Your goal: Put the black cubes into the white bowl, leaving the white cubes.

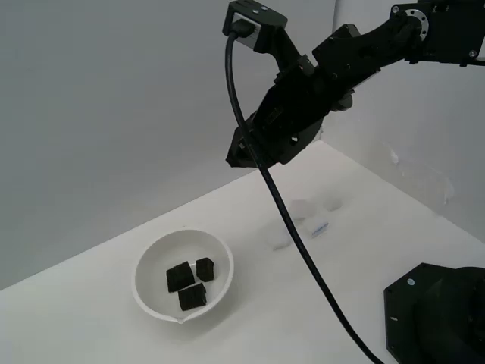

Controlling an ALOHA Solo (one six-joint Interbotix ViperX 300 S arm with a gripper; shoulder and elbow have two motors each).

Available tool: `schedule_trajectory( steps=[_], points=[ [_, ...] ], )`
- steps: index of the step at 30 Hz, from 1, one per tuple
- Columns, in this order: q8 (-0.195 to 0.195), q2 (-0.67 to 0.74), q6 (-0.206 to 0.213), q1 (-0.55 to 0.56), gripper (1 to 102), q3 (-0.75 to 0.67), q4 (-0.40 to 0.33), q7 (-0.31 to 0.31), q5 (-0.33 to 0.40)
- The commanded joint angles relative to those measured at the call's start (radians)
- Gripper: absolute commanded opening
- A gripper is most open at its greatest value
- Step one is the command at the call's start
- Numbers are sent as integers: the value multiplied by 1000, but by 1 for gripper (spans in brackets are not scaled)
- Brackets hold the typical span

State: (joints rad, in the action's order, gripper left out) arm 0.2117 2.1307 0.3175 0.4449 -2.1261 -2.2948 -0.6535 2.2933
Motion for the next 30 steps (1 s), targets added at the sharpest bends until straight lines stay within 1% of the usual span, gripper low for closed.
schedule_trajectory(
  steps=[1, 8, 13, 21, 25, 30],
  points=[
    [11, 51, -2, -44, 3, -55, -26, -5, 23],
    [14, 164, -32, -173, 3, -167, -130, -5, 129],
    [15, 253, -46, -236, 3, -258, -196, -5, 198],
    [14, 379, -54, -288, 3, -379, -273, -5, 276],
    [15, 425, -55, -304, 3, -426, -305, -5, 308],
    [15, 483, -67, -313, 3, -488, -334, 0, 337]
  ],
)
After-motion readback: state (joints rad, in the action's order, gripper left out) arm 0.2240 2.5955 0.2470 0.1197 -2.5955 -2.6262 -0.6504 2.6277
